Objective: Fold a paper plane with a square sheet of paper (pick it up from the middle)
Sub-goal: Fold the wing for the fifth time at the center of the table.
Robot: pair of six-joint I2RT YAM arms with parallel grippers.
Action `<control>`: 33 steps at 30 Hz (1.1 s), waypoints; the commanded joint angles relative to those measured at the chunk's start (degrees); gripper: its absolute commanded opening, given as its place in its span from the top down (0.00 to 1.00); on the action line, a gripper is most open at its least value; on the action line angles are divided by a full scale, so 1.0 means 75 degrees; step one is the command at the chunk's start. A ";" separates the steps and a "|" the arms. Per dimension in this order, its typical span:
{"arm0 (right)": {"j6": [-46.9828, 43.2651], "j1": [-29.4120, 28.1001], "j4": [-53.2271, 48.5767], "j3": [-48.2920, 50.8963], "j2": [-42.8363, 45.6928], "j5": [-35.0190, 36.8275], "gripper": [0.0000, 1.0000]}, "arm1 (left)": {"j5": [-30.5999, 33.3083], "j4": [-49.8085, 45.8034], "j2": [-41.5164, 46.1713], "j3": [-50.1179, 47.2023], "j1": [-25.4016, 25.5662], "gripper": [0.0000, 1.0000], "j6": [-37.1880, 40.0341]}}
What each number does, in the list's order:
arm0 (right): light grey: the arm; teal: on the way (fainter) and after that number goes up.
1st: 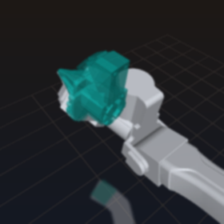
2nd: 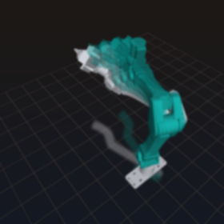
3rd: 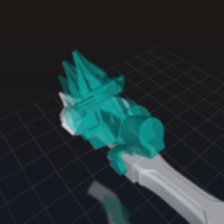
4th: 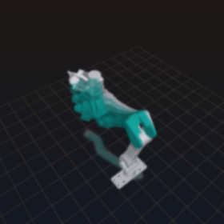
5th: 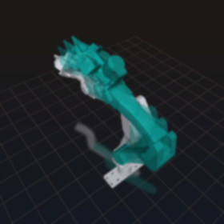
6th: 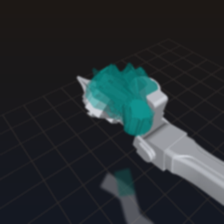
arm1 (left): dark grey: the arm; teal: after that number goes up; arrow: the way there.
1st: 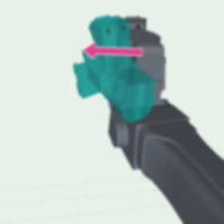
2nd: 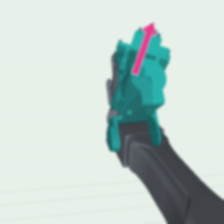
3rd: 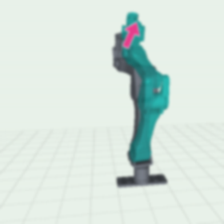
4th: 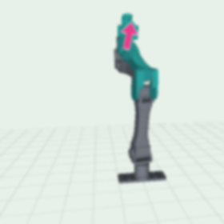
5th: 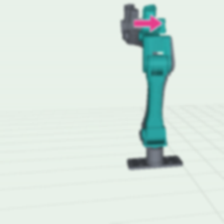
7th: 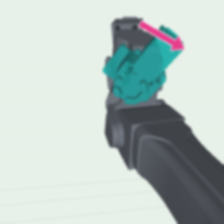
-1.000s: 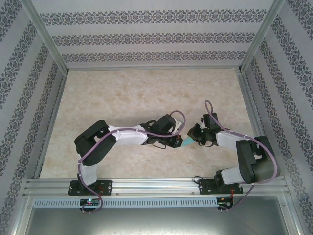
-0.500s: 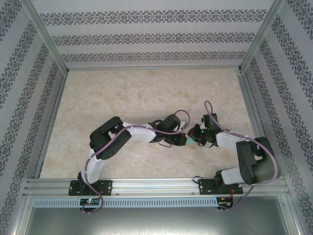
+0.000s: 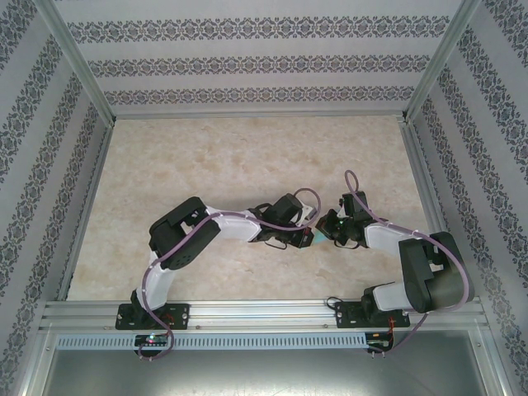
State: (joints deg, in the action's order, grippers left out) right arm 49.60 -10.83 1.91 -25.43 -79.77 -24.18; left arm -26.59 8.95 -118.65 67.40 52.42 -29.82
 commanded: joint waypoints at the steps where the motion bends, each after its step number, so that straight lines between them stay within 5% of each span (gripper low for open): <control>1: -0.0036 -0.0059 -0.0114 0.0123 -0.0066 0.0039 1.00 | 0.0450 -0.1414 -0.0121 -0.0846 0.0018 1.00 0.0472; 33: 0.0138 0.0510 0.1459 0.0286 -0.0481 -0.0660 1.00 | 0.0359 -0.2242 0.1422 -0.2886 -0.0041 1.00 0.0777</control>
State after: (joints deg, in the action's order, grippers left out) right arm 51.11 -8.29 10.98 -23.18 -82.63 -29.93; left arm -25.63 9.82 -105.86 50.13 52.38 -25.63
